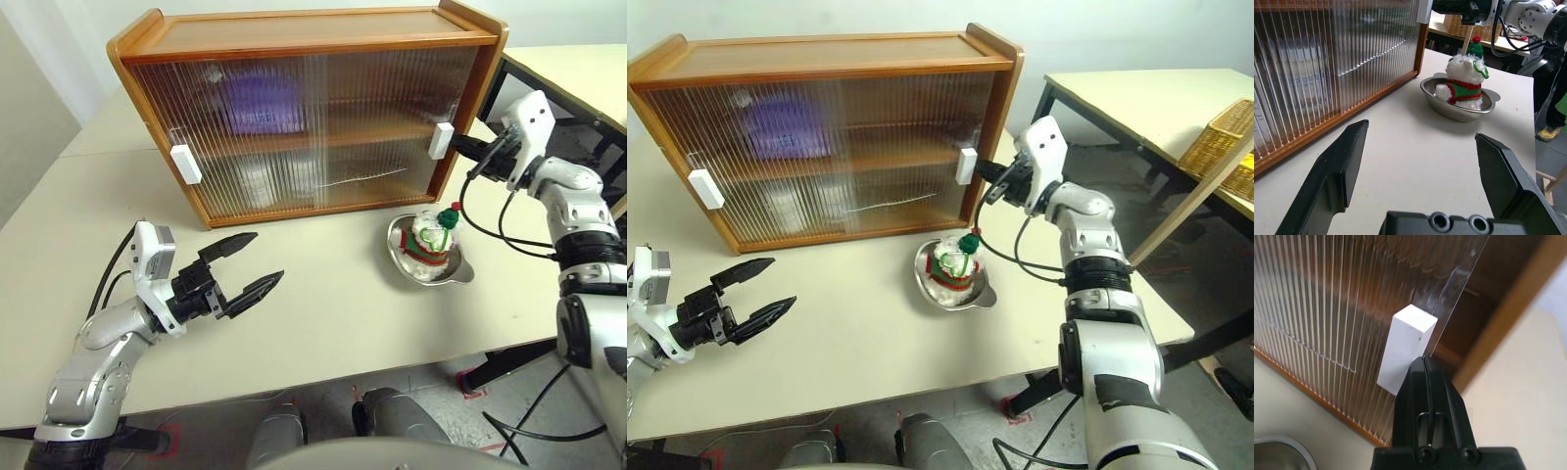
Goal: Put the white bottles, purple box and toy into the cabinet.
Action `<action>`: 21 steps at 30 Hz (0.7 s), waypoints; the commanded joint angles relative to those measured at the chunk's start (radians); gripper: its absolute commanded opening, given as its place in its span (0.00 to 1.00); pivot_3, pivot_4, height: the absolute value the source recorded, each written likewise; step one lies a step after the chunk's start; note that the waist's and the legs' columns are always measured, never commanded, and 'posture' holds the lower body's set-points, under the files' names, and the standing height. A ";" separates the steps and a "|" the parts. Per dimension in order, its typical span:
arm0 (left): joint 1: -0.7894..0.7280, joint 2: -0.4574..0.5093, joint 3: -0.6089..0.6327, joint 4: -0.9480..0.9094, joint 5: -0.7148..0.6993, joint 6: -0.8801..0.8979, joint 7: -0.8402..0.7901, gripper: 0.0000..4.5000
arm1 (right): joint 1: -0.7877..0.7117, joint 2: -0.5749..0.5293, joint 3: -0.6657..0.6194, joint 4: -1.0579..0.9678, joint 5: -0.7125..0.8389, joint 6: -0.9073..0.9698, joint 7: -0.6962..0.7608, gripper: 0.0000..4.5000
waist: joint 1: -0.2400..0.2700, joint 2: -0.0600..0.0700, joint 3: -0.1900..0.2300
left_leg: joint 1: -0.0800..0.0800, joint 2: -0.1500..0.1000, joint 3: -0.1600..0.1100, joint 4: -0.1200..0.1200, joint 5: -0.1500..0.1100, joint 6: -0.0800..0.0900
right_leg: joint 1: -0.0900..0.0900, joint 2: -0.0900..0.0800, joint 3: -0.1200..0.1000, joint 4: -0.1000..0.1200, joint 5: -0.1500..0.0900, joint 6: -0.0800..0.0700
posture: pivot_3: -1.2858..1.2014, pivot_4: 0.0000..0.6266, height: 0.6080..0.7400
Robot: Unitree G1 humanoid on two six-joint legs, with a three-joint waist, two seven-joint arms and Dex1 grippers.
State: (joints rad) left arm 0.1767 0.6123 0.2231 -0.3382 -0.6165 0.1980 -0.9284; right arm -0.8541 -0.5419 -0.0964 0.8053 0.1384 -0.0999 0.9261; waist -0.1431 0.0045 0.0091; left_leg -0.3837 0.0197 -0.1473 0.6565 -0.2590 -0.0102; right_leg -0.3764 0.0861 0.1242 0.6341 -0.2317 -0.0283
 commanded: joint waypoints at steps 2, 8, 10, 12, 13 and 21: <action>0.005 0.005 0.003 -0.001 0.015 0.000 0.003 1.00 | -0.008 0.044 0.028 -0.064 0.013 0.042 0.018 0.00 | -0.001 0.000 0.000 | 0.000 0.000 0.000 0.000 0.000 0.000 | 0.000 0.000 0.000 0.000 0.000 0.000 | 0.45 0.01 1.00; 0.012 0.004 0.002 -0.004 0.019 -0.002 0.009 1.00 | -0.012 0.105 0.034 -0.129 0.046 0.102 0.029 0.00 | -0.001 0.000 0.000 | -0.001 0.001 0.000 -0.001 0.000 0.000 | -0.002 0.001 0.000 0.000 0.000 -0.001 | 0.45 0.01 1.00; 0.011 0.002 0.001 -0.003 0.020 -0.003 0.011 1.00 | -0.016 0.129 0.032 -0.138 0.061 0.121 0.027 0.00 | -0.001 0.000 0.000 | -0.002 0.001 0.000 -0.001 0.000 0.000 | -0.003 0.001 0.000 0.000 0.000 -0.001 | 0.45 0.01 1.00; 0.007 0.001 -0.001 -0.002 0.020 -0.002 0.012 1.00 | -0.025 0.149 0.044 -0.128 0.060 0.119 0.033 0.00 | -0.001 0.000 0.000 | -0.003 0.001 0.000 -0.001 0.000 0.000 | -0.005 0.001 0.000 0.001 0.001 -0.001 | 0.46 0.02 1.00; 0.004 0.001 -0.002 -0.001 0.021 -0.002 0.012 1.00 | -0.029 0.156 0.047 -0.125 0.059 0.119 0.035 0.00 | -0.001 0.000 0.000 | -0.004 0.002 0.000 -0.001 0.000 0.000 | -0.005 0.001 0.000 0.001 0.001 -0.002 | 0.46 0.02 1.00; -0.003 0.002 0.001 0.000 0.024 0.005 0.014 1.00 | -0.057 0.225 0.054 -0.106 0.064 0.102 0.043 0.00 | 0.000 0.001 0.000 | -0.006 0.003 0.000 -0.001 0.000 0.000 | -0.009 0.001 -0.001 0.002 0.002 -0.003 | 0.46 0.03 1.00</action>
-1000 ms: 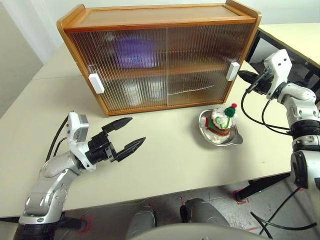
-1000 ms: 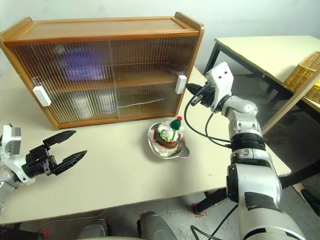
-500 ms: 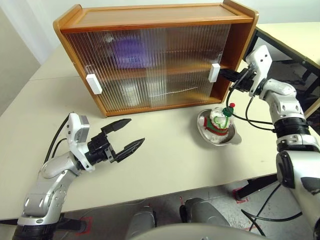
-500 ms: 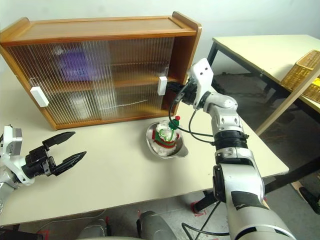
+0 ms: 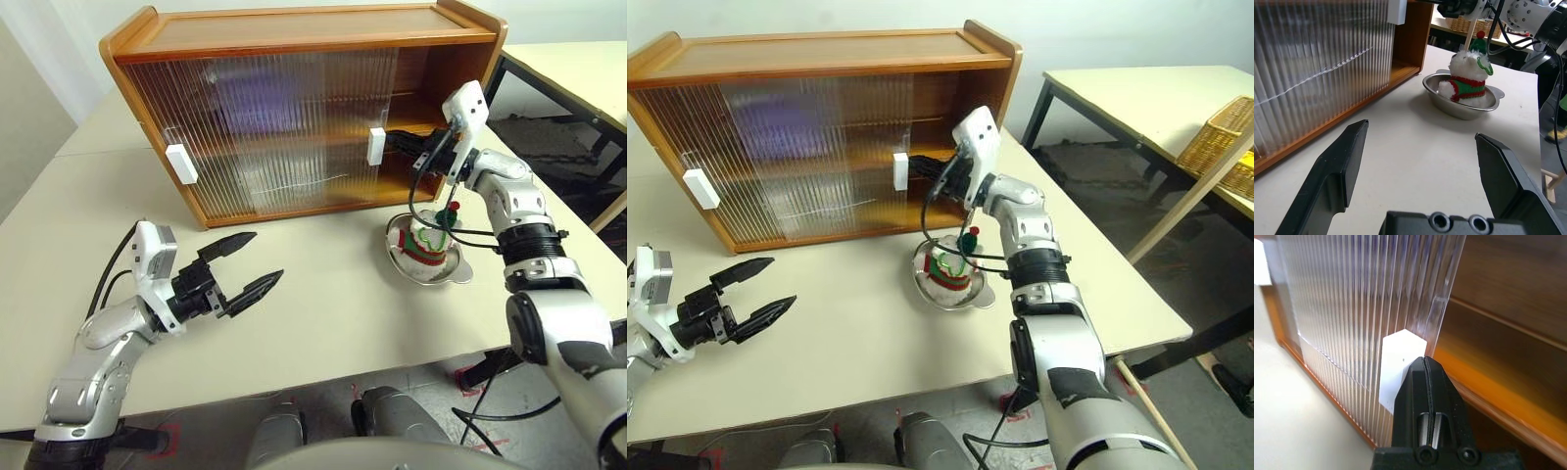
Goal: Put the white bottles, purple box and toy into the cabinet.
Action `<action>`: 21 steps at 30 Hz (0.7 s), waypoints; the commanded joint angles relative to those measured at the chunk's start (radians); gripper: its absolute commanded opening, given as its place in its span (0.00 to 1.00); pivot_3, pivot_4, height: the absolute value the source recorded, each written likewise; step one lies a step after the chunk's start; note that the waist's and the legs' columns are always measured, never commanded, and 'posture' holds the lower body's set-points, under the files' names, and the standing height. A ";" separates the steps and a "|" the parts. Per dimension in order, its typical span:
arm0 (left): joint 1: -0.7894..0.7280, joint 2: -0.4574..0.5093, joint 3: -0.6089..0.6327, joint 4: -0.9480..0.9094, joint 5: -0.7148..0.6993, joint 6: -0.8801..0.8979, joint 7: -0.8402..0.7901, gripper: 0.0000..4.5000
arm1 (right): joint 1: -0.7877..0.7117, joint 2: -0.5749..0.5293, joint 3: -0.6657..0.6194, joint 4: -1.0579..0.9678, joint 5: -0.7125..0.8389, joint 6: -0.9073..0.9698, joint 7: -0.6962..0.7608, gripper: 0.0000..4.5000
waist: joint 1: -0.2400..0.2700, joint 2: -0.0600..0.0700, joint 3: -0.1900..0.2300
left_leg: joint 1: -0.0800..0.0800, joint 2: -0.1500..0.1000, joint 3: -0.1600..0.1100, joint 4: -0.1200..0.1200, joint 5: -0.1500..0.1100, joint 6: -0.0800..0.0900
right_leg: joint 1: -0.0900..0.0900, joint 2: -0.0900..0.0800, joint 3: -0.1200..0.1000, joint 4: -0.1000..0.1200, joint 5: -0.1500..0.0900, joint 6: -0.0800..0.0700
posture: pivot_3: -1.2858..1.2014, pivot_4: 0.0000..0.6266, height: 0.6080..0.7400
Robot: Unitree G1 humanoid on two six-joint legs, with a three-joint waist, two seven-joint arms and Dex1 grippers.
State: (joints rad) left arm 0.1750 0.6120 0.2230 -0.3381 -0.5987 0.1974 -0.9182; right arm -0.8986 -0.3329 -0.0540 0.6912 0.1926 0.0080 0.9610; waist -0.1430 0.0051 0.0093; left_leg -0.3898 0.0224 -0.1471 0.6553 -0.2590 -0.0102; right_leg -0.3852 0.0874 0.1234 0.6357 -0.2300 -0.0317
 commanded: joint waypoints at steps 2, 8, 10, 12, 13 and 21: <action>-0.001 0.003 0.002 -0.001 0.006 0.006 0.005 1.00 | -0.014 0.029 0.014 -0.003 0.012 -0.001 0.008 0.00 | 0.000 0.000 0.000 | 0.000 0.000 0.000 0.000 0.000 0.000 | 0.000 0.000 0.000 0.000 0.000 0.000 | 0.46 0.03 1.00; -0.002 -0.001 0.000 0.012 0.011 -0.002 0.003 1.00 | -0.014 0.107 0.046 -0.100 0.023 0.074 -0.013 0.00 | -0.006 0.001 0.000 | -0.001 0.001 0.000 0.000 0.000 0.000 | -0.002 0.002 0.000 0.000 0.001 -0.002 | 0.46 0.03 1.00; 0.000 -0.002 0.001 0.012 0.012 -0.002 0.004 1.00 | -0.008 0.111 0.051 -0.119 0.023 0.090 -0.014 0.00 | -0.005 0.001 0.000 | -0.001 0.002 0.000 0.000 0.000 0.000 | -0.002 0.002 0.000 0.000 0.001 -0.003 | 0.46 0.03 1.00; 0.005 -0.002 0.002 0.012 0.014 -0.004 0.004 1.00 | -0.002 0.115 0.055 -0.135 0.026 0.105 -0.011 0.00 | 0.001 0.001 0.000 | -0.002 0.002 -0.001 0.000 0.000 0.000 | -0.003 0.002 -0.001 0.000 0.001 -0.003 | 0.46 0.04 1.00; 0.007 -0.002 0.002 0.010 0.014 -0.004 0.005 1.00 | 0.002 0.118 0.058 -0.143 0.027 0.111 -0.008 0.00 | 0.002 0.001 0.001 | -0.002 0.002 -0.001 0.000 0.000 0.000 | -0.003 0.002 -0.001 0.000 0.001 -0.004 | 0.46 0.04 1.00; 0.009 0.000 0.002 0.009 0.012 -0.003 0.004 1.00 | 0.031 0.142 0.076 -0.215 0.049 0.149 -0.018 0.00 | 0.005 0.001 0.001 | -0.002 0.002 0.000 -0.001 0.000 0.000 | -0.004 0.002 -0.001 0.001 0.001 -0.005 | 0.46 0.04 1.00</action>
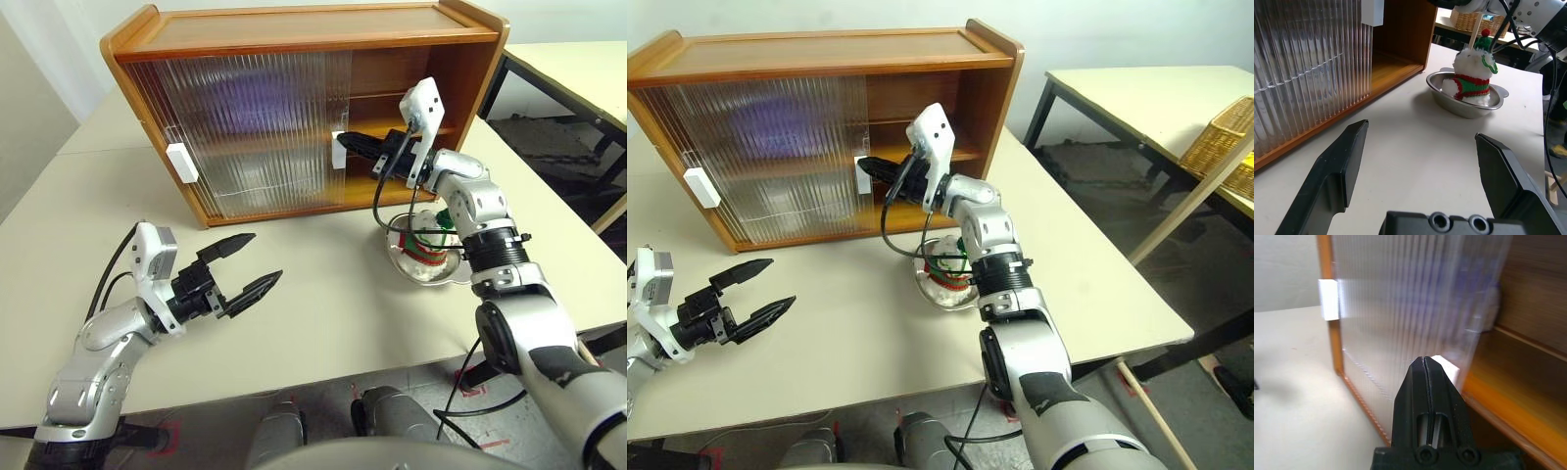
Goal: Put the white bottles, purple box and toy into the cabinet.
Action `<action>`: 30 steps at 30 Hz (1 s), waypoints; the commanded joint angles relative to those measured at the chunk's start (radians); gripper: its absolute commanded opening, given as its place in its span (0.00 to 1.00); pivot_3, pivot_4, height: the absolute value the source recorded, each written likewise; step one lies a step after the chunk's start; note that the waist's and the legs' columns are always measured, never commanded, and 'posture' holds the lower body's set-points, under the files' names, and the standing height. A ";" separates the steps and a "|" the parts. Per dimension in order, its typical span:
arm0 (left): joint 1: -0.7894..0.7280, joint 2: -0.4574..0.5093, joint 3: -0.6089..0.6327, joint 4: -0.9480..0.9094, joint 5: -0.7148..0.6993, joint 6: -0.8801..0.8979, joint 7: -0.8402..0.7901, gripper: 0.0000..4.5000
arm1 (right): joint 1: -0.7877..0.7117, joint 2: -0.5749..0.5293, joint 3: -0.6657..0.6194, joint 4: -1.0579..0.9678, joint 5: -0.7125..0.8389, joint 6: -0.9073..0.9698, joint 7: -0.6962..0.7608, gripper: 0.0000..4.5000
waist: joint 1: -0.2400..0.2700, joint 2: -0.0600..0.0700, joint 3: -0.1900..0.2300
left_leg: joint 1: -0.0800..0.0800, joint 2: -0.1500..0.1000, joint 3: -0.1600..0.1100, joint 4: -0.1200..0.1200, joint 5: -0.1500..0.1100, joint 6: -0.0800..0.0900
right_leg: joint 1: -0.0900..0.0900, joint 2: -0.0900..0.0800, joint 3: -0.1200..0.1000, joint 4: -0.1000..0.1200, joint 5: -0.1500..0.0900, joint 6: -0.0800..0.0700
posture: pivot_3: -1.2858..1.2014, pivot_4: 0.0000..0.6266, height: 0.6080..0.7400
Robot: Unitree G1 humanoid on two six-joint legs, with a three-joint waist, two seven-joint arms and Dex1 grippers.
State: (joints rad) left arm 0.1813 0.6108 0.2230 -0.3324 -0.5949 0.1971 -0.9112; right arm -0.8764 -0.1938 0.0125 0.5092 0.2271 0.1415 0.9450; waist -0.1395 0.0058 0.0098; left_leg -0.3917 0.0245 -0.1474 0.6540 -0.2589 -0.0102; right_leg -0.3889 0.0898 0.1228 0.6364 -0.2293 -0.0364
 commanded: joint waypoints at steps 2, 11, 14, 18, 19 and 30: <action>0.002 0.002 0.000 0.004 0.010 -0.003 -0.004 1.00 | 0.011 0.004 0.012 -0.039 0.019 0.020 0.002 0.00 | 0.002 0.000 0.000 | 0.000 0.000 0.000 0.000 0.000 0.000 | 0.000 0.000 0.000 0.000 0.000 0.000 | 0.46 0.04 1.00; 0.004 0.016 0.016 0.003 0.003 0.000 -0.012 1.00 | 0.007 -0.042 -0.002 -0.028 0.020 0.016 0.017 0.00 | 0.006 0.000 0.000 | 0.000 0.000 0.000 0.000 0.000 0.000 | 0.000 0.000 0.000 0.000 0.000 0.000 | 0.46 0.02 1.00; 0.010 0.014 0.020 0.005 0.004 -0.002 -0.016 1.00 | -0.002 -0.093 -0.015 0.011 0.009 0.003 0.018 0.00 | 0.013 0.000 0.000 | 0.000 0.000 0.000 0.000 0.000 0.000 | 0.000 0.000 0.000 0.000 0.000 0.000 | 0.46 0.02 1.00; 0.012 0.012 0.020 0.005 0.005 -0.002 -0.018 1.00 | -0.013 -0.147 -0.017 0.063 -0.001 -0.025 0.025 0.00 | 0.016 0.000 0.000 | 0.000 0.000 0.000 0.001 0.000 0.000 | 0.000 0.000 0.000 0.000 0.000 0.000 | 0.46 0.02 1.00; 0.011 0.011 0.018 0.007 0.006 -0.003 -0.018 1.00 | -0.014 -0.150 -0.014 0.067 -0.002 -0.026 0.027 0.00 | 0.016 0.000 0.000 | 0.000 0.000 0.000 0.001 0.000 0.000 | 0.000 0.000 0.000 0.001 0.000 0.000 | 0.46 0.02 1.00; -0.016 -0.003 -0.003 0.020 0.019 -0.010 -0.012 1.00 | -0.019 -0.082 0.096 0.080 -0.089 -0.088 0.013 0.00 | 0.011 0.000 0.000 | 0.003 0.002 0.000 0.001 0.001 0.001 | 0.000 0.003 0.000 0.007 0.001 -0.001 | 0.46 0.02 1.00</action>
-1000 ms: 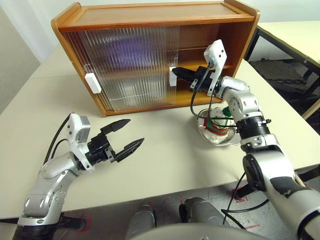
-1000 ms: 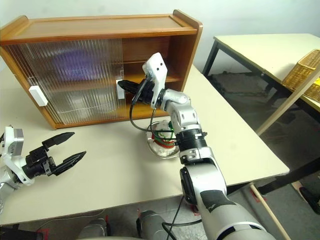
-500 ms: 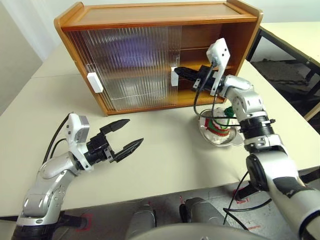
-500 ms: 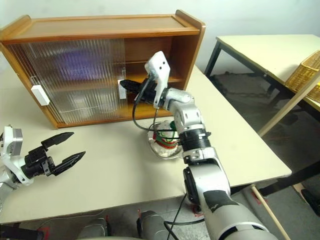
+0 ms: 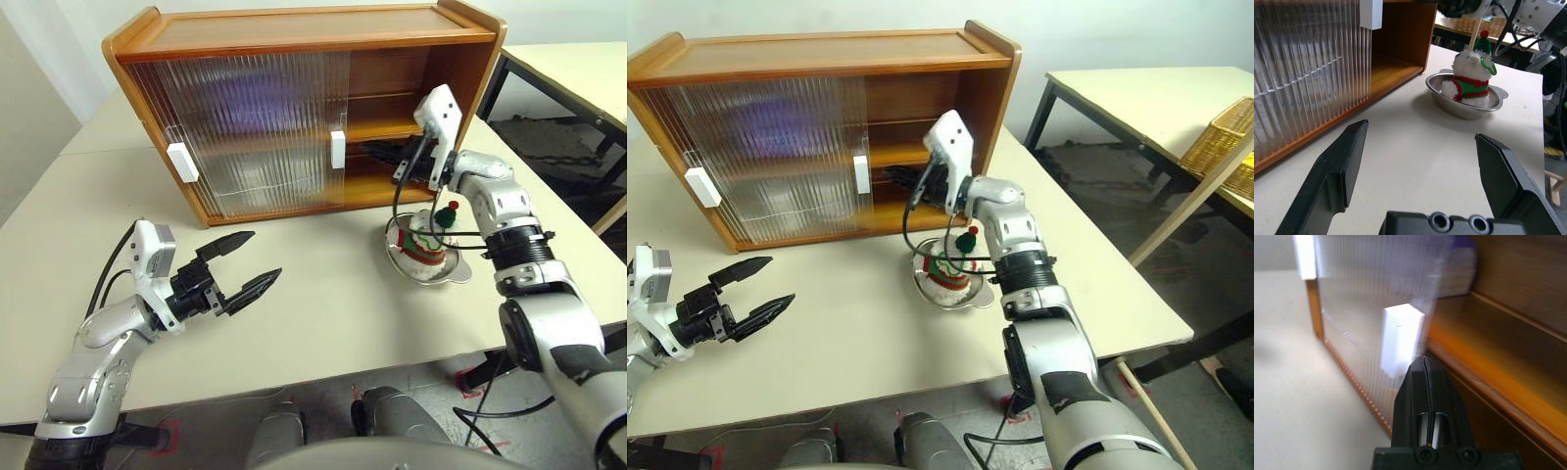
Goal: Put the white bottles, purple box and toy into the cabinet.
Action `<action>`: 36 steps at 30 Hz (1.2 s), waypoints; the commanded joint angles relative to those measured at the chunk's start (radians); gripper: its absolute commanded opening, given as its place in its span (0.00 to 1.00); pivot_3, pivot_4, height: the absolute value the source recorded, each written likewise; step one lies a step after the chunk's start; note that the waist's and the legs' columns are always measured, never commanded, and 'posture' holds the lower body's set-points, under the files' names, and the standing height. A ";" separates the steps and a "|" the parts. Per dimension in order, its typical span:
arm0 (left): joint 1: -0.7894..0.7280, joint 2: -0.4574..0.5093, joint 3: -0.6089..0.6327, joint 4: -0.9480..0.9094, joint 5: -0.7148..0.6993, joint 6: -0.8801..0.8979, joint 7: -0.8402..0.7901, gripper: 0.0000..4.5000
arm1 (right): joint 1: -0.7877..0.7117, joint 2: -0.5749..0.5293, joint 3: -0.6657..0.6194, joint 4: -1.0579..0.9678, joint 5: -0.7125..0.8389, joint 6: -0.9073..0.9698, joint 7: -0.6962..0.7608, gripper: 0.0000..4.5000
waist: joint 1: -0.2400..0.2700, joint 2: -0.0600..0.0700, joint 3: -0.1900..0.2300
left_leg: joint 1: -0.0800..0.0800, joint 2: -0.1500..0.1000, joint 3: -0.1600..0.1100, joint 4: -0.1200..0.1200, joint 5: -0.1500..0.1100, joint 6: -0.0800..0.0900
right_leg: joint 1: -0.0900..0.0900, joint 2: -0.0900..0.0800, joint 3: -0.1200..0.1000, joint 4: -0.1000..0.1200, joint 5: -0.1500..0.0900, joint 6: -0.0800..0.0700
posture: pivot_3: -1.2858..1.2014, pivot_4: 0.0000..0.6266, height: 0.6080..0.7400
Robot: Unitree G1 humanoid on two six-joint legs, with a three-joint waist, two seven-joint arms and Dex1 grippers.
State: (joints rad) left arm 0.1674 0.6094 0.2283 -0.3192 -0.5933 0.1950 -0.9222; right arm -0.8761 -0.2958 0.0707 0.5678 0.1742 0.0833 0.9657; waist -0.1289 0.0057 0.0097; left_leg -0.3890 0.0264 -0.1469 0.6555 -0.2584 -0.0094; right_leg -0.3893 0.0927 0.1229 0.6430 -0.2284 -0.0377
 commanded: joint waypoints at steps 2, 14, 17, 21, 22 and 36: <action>-0.002 -0.001 -0.009 0.005 0.018 -0.007 0.001 1.00 | -0.028 0.042 0.046 0.028 -0.039 -0.036 -0.012 0.00 | 0.001 0.000 0.000 | 0.000 0.000 0.000 0.000 0.000 0.000 | 0.000 0.000 0.000 0.000 0.000 0.000 | 0.46 0.02 1.00; 0.012 -0.009 -0.004 -0.008 0.020 -0.005 0.009 1.00 | -0.032 0.036 0.025 -0.001 -0.009 0.003 0.019 0.00 | 0.017 0.000 0.000 | -0.001 0.000 0.000 0.000 0.000 0.000 | -0.001 0.000 0.000 0.000 -0.001 -0.002 | 0.46 0.03 1.00; 0.010 -0.009 -0.006 -0.004 0.021 -0.007 0.008 1.00 | -0.039 -0.005 0.012 0.015 -0.010 0.005 0.027 0.00 | 0.020 0.000 0.000 | -0.001 0.000 0.000 0.000 0.000 0.000 | -0.001 0.000 0.000 0.000 -0.001 -0.002 | 0.46 0.03 1.00; 0.006 -0.010 -0.010 0.002 0.022 -0.008 0.005 1.00 | -0.040 -0.043 0.012 0.034 -0.016 0.005 0.034 0.00 | 0.020 0.000 0.000 | -0.001 0.000 0.000 0.001 0.000 0.000 | -0.001 0.000 0.000 0.001 -0.001 -0.002 | 0.46 0.04 1.00; 0.004 -0.011 -0.011 0.005 0.023 -0.009 0.004 1.00 | -0.039 -0.049 0.013 0.039 -0.018 0.006 0.034 0.00 | 0.020 0.000 0.000 | -0.001 0.000 0.000 0.001 0.000 0.000 | -0.001 0.000 0.000 0.001 -0.001 -0.002 | 0.46 0.03 1.00; 0.004 -0.017 -0.008 0.000 0.028 -0.007 0.009 1.00 | -0.083 0.079 0.022 0.096 -0.005 -0.028 0.001 0.00 | 0.016 0.000 0.000 | 0.001 0.000 0.000 0.000 0.000 0.000 | -0.003 0.000 0.000 0.005 -0.002 -0.003 | 0.47 0.04 1.00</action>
State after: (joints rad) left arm 0.1656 0.5921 0.2271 -0.3156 -0.5766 0.1936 -0.9120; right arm -0.9408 -0.2369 0.0859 0.6776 0.1551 0.0591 0.9464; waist -0.1128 0.0060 0.0099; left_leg -0.3884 0.0266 -0.1465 0.6555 -0.2584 -0.0097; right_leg -0.3919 0.0929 0.1232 0.6484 -0.2307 -0.0414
